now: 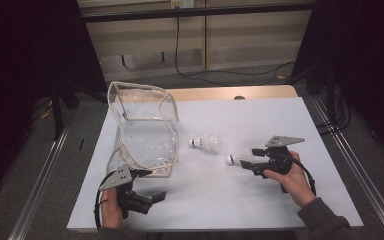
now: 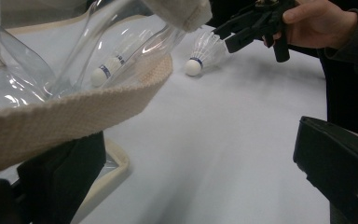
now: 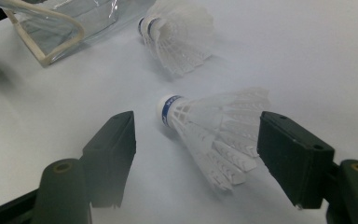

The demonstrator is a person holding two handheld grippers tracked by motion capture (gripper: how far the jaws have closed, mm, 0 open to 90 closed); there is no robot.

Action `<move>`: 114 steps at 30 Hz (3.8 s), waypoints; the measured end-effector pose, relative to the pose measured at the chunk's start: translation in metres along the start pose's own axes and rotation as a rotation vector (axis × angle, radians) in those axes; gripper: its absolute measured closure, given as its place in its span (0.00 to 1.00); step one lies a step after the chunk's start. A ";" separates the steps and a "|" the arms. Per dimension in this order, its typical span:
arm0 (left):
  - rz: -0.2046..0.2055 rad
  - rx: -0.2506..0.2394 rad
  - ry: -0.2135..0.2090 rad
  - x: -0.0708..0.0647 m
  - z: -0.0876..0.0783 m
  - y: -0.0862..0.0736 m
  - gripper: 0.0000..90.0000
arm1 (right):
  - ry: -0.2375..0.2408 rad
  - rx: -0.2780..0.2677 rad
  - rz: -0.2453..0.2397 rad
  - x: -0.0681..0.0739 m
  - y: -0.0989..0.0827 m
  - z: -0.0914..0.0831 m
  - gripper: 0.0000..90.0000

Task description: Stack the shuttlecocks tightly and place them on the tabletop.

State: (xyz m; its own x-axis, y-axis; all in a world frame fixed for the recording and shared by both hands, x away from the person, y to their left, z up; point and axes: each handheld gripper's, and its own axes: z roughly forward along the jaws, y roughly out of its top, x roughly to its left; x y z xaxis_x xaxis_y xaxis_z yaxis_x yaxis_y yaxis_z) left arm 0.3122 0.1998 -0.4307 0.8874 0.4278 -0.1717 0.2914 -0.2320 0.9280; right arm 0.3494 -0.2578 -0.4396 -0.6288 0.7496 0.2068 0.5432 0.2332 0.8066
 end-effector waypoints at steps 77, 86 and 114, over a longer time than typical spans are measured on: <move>-0.021 -0.025 0.021 0.002 -0.002 0.000 0.02 | 0.040 0.019 -0.026 -0.002 0.007 0.009 0.99; -0.018 -0.022 0.015 0.002 -0.001 0.000 0.02 | 0.028 0.005 -0.022 -0.004 0.015 0.006 0.99; -0.018 -0.007 0.009 0.001 0.002 -0.002 0.02 | 0.002 0.014 -0.027 -0.008 0.030 0.023 0.99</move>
State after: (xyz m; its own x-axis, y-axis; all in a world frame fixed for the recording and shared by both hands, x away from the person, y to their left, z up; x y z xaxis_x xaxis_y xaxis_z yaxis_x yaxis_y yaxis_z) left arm 0.3128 0.1992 -0.4332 0.8788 0.4395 -0.1856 0.3050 -0.2184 0.9270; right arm 0.3833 -0.2423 -0.4296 -0.6446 0.7415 0.1862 0.5339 0.2622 0.8039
